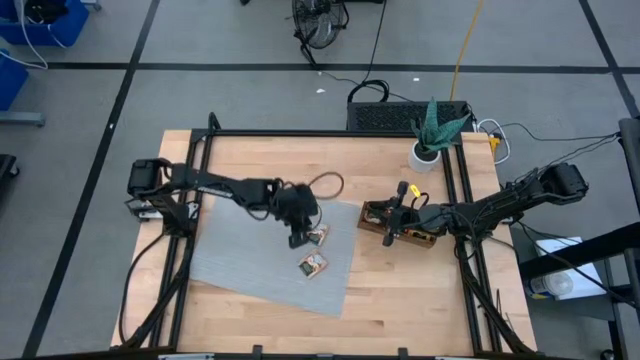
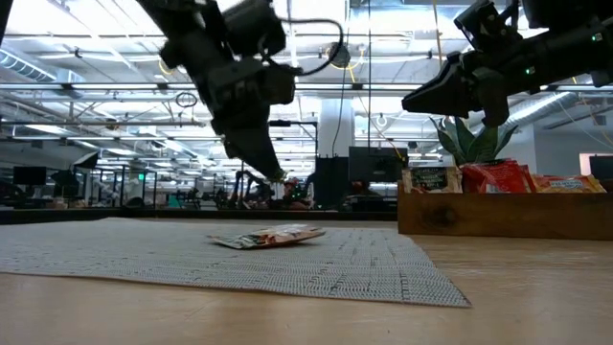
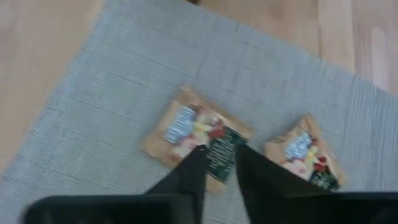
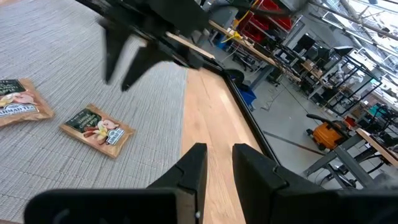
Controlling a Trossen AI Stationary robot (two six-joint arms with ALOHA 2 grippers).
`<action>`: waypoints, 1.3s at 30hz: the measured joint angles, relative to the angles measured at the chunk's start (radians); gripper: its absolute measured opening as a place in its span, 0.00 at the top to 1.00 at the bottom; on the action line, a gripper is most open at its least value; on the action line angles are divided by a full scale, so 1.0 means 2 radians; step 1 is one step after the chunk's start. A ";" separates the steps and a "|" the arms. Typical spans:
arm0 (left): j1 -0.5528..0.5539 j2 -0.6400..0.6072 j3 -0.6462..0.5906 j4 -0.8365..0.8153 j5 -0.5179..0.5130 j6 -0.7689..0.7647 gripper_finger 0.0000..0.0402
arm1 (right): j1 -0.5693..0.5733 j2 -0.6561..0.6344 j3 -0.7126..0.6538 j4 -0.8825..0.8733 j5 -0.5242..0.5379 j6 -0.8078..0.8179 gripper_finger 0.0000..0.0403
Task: Pick & Place Tea
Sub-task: Put the brown tea bag into the left section of the wooden organizer
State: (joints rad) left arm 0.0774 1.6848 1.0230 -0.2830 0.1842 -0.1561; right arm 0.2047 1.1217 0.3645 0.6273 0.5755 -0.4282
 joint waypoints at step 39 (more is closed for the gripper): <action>-0.058 0.210 0.226 -0.226 -0.167 -0.281 0.46 | 0.000 0.000 0.000 -0.013 0.000 0.038 0.84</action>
State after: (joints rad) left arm -0.0383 2.1056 1.4752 -0.7355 -0.1500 -0.7179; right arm 0.2047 1.1221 0.3649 0.6010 0.5753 -0.3523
